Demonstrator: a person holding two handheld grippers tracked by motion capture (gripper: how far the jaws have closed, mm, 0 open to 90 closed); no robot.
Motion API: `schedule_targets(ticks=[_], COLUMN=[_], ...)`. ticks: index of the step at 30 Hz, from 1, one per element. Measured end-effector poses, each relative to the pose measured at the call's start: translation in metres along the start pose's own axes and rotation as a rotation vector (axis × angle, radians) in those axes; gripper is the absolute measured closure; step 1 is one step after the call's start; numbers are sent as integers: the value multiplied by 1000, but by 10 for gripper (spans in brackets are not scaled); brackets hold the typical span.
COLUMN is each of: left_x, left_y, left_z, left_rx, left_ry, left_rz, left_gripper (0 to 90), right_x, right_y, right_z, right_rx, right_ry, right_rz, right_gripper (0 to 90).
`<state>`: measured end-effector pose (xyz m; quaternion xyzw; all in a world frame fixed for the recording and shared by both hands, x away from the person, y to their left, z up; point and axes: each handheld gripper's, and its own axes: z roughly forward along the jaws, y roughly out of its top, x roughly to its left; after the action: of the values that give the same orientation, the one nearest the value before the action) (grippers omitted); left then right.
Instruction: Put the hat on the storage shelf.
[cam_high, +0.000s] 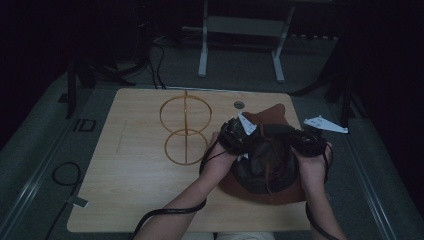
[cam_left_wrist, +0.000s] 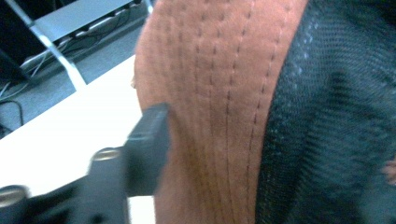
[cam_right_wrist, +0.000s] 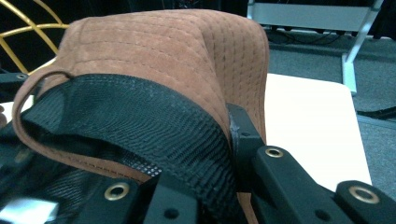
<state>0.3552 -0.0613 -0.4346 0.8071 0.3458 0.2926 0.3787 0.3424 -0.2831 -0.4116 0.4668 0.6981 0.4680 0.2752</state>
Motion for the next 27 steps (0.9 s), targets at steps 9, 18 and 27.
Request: schedule_targets(ticks=[9, 18, 27], left_x=[-4, -1, 5], left_y=[0, 8, 19], left_z=[-1, -12, -24], left_rx=[-25, -54, -114], left_ry=[17, 29, 21], left_rz=[-5, 18, 15], left_gripper=[836, 865, 866], right_x=[9, 11, 10], right_y=[-7, -16, -20], right_z=[-6, -12, -22], right_rx=[6, -9, -13], right_ry=[17, 21, 50], right_rz=[-8, 6, -12], right_gripper=[840, 831, 618])
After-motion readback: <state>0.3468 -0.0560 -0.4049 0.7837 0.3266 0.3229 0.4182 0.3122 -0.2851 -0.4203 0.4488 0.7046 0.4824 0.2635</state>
